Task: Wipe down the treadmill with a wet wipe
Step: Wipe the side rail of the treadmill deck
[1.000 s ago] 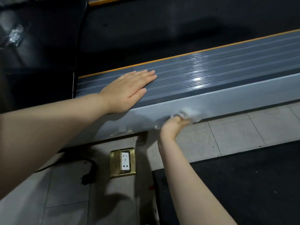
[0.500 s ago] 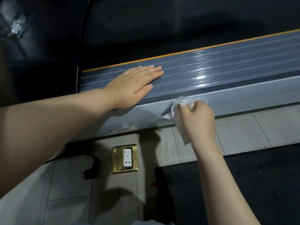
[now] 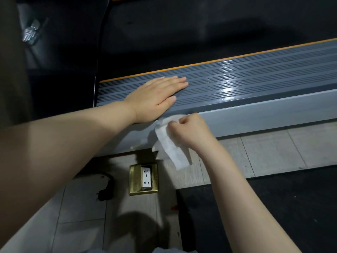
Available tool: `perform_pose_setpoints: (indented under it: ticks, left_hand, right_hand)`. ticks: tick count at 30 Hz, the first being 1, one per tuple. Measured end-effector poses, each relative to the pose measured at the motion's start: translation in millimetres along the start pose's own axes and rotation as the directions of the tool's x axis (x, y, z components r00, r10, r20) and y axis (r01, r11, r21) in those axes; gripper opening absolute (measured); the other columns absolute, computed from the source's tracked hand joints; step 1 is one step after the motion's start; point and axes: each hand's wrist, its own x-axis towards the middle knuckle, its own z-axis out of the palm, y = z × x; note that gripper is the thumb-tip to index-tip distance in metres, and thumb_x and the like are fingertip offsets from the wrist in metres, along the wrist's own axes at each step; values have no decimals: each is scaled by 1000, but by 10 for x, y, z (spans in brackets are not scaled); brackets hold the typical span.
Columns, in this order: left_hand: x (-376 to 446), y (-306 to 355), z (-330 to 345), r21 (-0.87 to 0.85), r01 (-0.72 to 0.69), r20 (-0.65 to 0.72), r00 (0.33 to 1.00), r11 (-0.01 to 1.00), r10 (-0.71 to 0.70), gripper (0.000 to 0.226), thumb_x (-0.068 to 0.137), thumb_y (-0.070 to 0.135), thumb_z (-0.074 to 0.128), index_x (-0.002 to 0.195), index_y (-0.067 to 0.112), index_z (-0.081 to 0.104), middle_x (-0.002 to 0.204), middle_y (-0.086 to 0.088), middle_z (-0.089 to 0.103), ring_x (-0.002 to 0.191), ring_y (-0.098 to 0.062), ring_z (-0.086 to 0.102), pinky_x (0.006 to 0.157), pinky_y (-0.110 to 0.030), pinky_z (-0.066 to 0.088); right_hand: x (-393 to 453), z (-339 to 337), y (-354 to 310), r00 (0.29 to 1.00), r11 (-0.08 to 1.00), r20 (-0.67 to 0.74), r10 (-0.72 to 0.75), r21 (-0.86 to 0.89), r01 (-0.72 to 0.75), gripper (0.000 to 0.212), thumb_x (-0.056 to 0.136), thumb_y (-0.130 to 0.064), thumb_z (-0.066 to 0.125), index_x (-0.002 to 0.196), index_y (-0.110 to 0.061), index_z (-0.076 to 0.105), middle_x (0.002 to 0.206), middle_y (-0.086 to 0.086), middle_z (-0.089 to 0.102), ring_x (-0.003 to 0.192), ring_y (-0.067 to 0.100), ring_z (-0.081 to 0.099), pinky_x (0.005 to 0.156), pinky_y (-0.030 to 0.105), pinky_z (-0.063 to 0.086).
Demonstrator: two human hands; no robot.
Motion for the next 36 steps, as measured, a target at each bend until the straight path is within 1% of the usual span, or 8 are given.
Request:
perform_pose_setpoints:
  ticks: [3,8,13,19,24,29,32,36]
  left_hand:
    - [-7,-5,-4,-3,-7,3,1000,1000,7,54,103,34,25,156,28,24,163,11,21,151,-7,14,122,-25,5]
    - [-17,27,-19,14,18,2,1000,1000,-18,54,103,35,24,156,29,24,163,12,21,150,-5,13,120,-20,2]
    - [-21,81,-42,6,17,-3,1000,1000,-17,55,102,36,23,156,26,27,161,12,22,144,5,11,115,-12,-2]
    - [225,324,-76,-3,128,-144,981,992,-127,40,90,30,39,124,18,56,127,0,56,118,-21,48,105,-45,38]
    - [989,875,36,34,21,-150,989,999,-15,28,93,16,47,120,14,56,123,-2,55,116,-23,49,101,-39,38]
    - [1871,1421,217,-117,5,-138,990,993,-22,42,97,20,43,137,12,49,147,-6,46,139,-24,39,116,-43,31]
    - [2451,1775,219,-150,-19,-117,993,989,1,46,101,18,43,147,11,41,157,-6,35,146,-22,29,121,-39,22]
    - [3025,2055,290,-143,-8,-46,999,990,1,52,105,26,37,154,14,29,162,-4,26,150,-22,21,123,-37,16]
  right_hand:
    - [89,344,177,979,988,149,141,-89,-129,25,92,-28,53,73,-14,58,74,3,58,77,24,57,57,24,42]
    - [67,582,388,858,754,308,411,414,-510,28,86,-7,56,113,-4,61,108,21,67,93,29,66,84,43,55]
    - [-103,-35,275,958,753,63,281,604,-260,10,85,-19,59,82,-9,59,73,5,57,68,20,53,61,28,40]
    - [-118,-1365,592,706,978,-703,-88,75,197,24,92,-22,53,69,-19,47,75,0,52,69,17,46,58,20,35]
    - [402,-2024,998,538,756,-563,-627,-606,247,16,74,1,51,81,4,66,99,20,67,84,39,60,72,43,50]
    - [522,-2767,1231,453,828,-717,-530,-552,95,13,74,3,52,71,-1,64,85,14,64,73,33,54,61,36,44]
    - [691,-3414,1436,505,880,-770,-390,-473,-43,20,75,-3,41,66,-2,58,77,13,59,72,34,52,59,38,38]
    - [729,-3508,1588,758,732,-347,-553,-638,242,21,78,-5,41,85,-8,60,97,16,65,94,39,56,81,46,45]
